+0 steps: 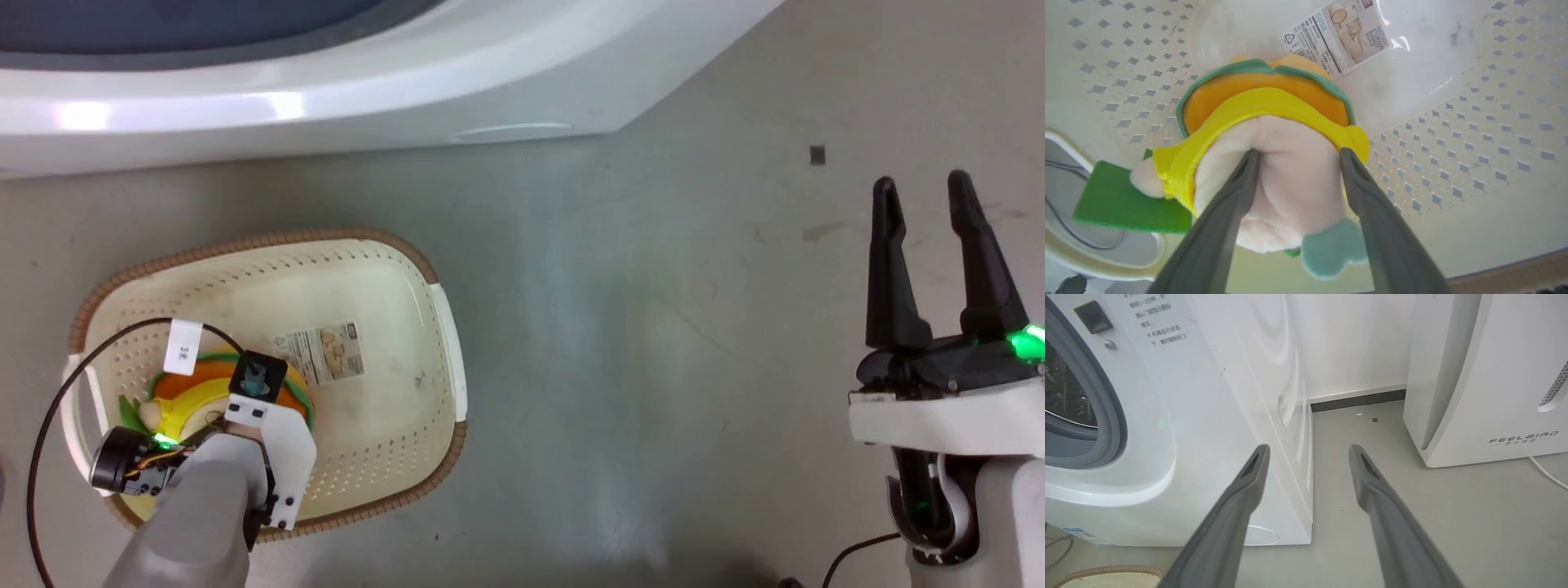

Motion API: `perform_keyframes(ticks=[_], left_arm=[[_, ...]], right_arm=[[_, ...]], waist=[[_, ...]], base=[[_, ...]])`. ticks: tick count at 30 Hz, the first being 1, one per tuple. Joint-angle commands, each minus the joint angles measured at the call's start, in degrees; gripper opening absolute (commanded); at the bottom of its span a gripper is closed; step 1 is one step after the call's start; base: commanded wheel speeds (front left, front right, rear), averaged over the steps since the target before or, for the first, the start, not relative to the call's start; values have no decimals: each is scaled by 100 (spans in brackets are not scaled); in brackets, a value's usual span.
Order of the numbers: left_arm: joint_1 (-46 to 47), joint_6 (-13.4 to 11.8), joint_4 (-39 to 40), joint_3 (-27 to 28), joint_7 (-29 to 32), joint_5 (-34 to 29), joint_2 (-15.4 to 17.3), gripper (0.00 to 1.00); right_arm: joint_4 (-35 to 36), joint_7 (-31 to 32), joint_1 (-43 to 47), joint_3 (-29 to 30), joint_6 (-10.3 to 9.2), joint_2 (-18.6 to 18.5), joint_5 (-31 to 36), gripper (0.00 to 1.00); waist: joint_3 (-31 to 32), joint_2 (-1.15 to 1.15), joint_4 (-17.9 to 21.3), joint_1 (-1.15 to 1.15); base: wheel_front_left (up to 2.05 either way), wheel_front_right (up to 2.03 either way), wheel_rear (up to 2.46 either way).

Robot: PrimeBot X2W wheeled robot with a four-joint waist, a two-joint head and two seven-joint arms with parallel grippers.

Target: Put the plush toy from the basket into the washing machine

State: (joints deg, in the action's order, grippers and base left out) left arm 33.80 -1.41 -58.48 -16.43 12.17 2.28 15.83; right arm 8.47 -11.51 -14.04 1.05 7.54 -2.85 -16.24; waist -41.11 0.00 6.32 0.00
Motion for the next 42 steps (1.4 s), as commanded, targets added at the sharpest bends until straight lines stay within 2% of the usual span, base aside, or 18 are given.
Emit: perform_keyframes(ticks=[1,11,12,13,14,24,33,42], left_arm=[[174,-15,-195,-72,72,31,66,100],[609,23,-785,-329,204,110,158,100],[646,34,-844,-358,224,117,170,45],[684,38,-903,-391,219,119,183,2],[717,49,-962,-424,225,122,195,0],[1079,108,-1548,-694,97,226,248,0],[1007,307,-1546,-788,-341,301,60,0],[769,536,-1538,-935,-940,375,-257,0]], right_arm=[[71,-74,-158,4,-4,-2,-86,100],[165,-194,-350,45,-5,-2,-237,100],[177,-206,-368,50,-5,-2,-252,100],[189,-218,-383,54,-5,-2,-269,100],[198,-230,-398,61,-5,-2,-286,100],[262,-349,-524,173,-5,-3,-436,100],[96,-349,-393,289,-5,-3,-410,100],[-156,-349,-33,372,-5,-3,-330,100]], waist=[[-140,0,18,0],[-563,0,87,0],[-594,0,95,0],[-623,0,103,0],[-648,0,111,0],[-793,0,161,0],[-199,0,73,0],[726,0,-117,0]], base=[[0,0,0],[0,0,0],[0,0,0],[0,0,0],[0,0,0],[0,0,0],[0,0,0],[0,0,0]])
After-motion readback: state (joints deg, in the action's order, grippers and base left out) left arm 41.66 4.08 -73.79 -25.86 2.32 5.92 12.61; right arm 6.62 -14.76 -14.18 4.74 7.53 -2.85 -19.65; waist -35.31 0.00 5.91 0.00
